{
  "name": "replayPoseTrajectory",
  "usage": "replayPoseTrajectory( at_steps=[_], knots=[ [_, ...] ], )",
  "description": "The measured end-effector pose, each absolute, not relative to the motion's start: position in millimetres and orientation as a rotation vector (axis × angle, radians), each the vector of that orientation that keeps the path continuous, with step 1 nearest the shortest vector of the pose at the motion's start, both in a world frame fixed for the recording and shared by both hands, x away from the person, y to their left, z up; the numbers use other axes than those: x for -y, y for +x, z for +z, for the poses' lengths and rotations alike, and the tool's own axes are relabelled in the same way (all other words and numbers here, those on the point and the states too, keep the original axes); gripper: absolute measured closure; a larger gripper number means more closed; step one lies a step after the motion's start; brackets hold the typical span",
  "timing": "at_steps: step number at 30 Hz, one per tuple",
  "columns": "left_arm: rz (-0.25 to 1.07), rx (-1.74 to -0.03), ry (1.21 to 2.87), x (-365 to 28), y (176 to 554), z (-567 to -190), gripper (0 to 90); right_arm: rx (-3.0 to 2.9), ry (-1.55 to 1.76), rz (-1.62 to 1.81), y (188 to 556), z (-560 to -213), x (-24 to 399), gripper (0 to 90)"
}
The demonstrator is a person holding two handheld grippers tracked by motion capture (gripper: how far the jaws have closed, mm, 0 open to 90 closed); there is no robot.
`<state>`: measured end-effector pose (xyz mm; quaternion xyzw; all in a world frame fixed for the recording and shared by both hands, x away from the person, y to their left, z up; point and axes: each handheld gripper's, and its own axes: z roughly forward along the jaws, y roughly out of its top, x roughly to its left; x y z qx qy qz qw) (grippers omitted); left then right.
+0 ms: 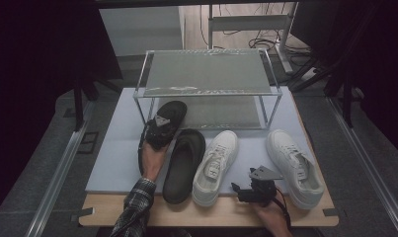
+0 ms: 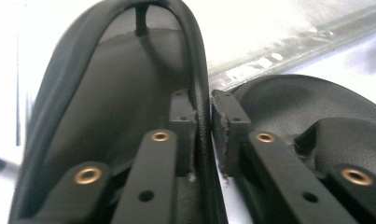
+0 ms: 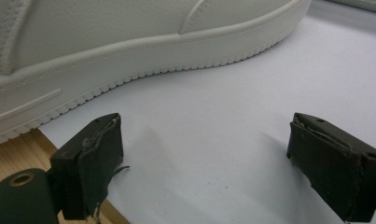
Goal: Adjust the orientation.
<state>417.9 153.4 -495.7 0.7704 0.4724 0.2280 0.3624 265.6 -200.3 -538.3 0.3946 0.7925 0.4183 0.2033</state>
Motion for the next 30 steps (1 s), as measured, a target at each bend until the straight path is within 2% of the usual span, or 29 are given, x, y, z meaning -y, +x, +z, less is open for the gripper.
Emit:
replayPoseTrajectory(
  at_steps=[5, 8, 22, 30],
  knots=[
    [0.554, -1.213, 1.954, -159.5, 414.3, -491.1, 70.5, -2.212, 1.101, 1.167, 265.5, -538.3, 200.3, 10.5],
    [0.542, -1.208, 1.959, -163.7, 409.9, -486.1, 69.7, -2.212, 1.103, 1.167, 265.4, -538.3, 200.3, 10.4],
    [0.505, -1.174, 1.939, -199.1, 375.4, -469.2, 89.1, -2.213, 1.102, 1.164, 265.4, -538.2, 200.3, 10.5],
    [0.457, -1.174, 1.903, -227.5, 352.0, -468.1, 89.5, -2.213, 1.102, 1.163, 265.4, -538.2, 200.2, 10.5]
  ],
)
